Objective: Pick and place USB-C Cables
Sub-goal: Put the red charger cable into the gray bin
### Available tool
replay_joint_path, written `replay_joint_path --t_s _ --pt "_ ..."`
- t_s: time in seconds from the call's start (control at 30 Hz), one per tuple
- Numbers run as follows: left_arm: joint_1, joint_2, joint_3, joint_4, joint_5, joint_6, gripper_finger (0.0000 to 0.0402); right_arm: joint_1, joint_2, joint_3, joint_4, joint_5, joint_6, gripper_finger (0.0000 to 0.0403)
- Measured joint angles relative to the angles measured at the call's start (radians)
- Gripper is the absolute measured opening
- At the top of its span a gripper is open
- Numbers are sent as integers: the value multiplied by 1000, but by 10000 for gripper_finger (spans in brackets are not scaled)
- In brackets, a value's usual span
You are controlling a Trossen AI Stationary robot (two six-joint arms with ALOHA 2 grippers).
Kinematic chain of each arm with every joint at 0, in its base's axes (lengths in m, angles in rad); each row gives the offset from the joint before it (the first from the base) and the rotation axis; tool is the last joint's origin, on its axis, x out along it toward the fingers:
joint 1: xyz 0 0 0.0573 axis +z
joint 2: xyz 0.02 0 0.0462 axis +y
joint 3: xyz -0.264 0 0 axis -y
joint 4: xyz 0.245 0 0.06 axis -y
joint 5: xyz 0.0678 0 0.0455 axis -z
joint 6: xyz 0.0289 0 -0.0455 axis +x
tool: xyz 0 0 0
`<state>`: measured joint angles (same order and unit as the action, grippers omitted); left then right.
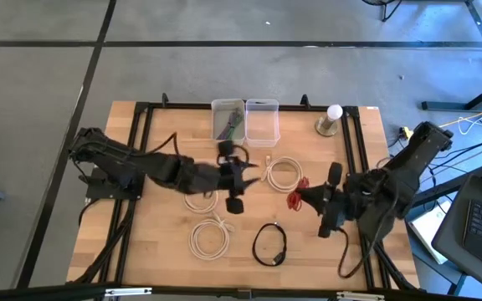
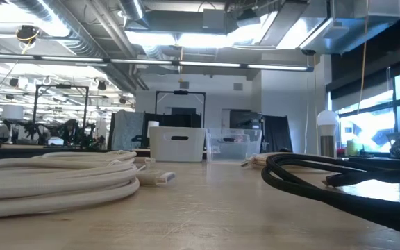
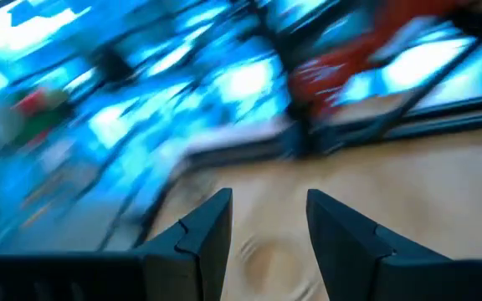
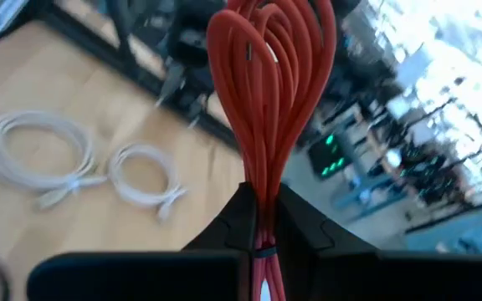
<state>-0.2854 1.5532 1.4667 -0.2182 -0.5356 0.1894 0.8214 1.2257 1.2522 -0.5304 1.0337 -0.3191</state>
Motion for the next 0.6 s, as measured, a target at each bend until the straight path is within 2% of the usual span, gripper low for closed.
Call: replay_joint_path --t_s 0.13,0.27,0.37,0.6 --pt "76 0 -29 177 316 59 148 -31 -36 0 63 -26 -118 23" --pt "134 0 -34 278 503 79 148 -72 -63 0 99 -111 -136 23" --pt "164 5 -33 343 584 84 154 -118 -63 0 137 -161 -190 23" --pt "192 7 -33 376 618 87 177 -235 -63 0 213 -282 -267 23"
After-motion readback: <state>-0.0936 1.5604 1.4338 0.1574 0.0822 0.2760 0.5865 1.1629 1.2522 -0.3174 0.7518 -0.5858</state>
